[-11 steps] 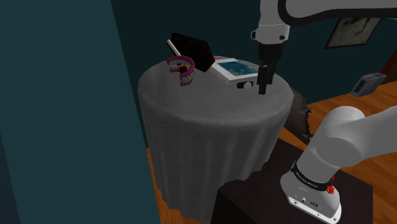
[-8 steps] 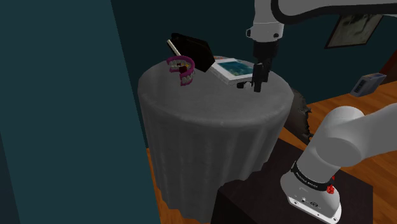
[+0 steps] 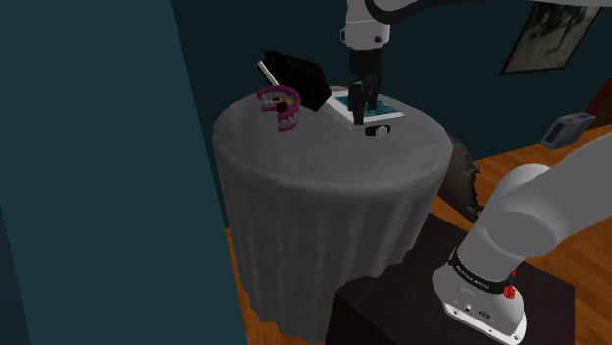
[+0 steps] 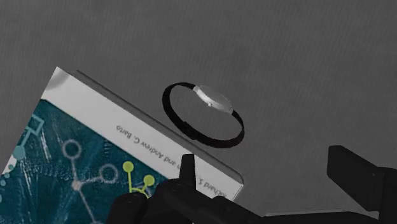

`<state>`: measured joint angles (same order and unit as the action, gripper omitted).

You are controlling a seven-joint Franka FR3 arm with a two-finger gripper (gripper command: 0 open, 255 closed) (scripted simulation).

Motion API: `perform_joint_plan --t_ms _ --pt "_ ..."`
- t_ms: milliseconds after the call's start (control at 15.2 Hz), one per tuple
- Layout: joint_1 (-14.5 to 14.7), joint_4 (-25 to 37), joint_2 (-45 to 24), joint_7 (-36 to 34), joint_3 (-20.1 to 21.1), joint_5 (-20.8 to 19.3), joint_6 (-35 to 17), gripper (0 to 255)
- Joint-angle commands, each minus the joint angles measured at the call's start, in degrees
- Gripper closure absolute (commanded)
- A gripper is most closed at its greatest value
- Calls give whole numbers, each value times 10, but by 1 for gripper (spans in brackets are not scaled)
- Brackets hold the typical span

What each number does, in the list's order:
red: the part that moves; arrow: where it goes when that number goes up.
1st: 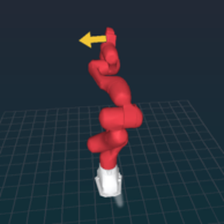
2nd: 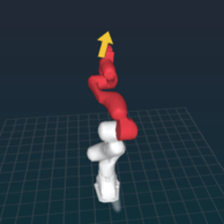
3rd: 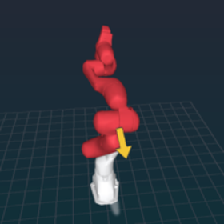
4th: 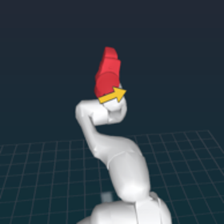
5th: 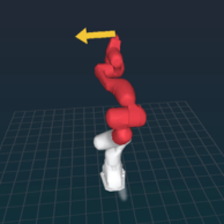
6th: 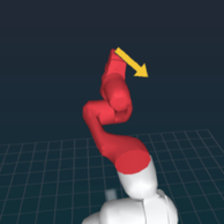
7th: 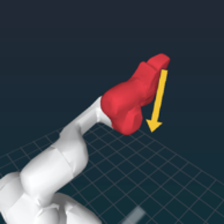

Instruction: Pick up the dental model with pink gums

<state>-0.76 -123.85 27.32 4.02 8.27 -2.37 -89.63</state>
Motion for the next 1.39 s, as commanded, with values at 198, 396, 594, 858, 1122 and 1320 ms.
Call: perform_joint_plan --t_ms 198,396,594,858,1122,1320 --pt "-2 117 -110 -17 24 -27 0 0" --pt "0 195 -176 -30 38 -48 10 0" --pt "5 283 -245 -41 51 -74 28 0" --pt "22 420 -346 -54 66 -115 66 0" --pt "52 581 -454 -57 73 -161 121 0" --pt "47 539 -441 -63 72 -156 91 0"
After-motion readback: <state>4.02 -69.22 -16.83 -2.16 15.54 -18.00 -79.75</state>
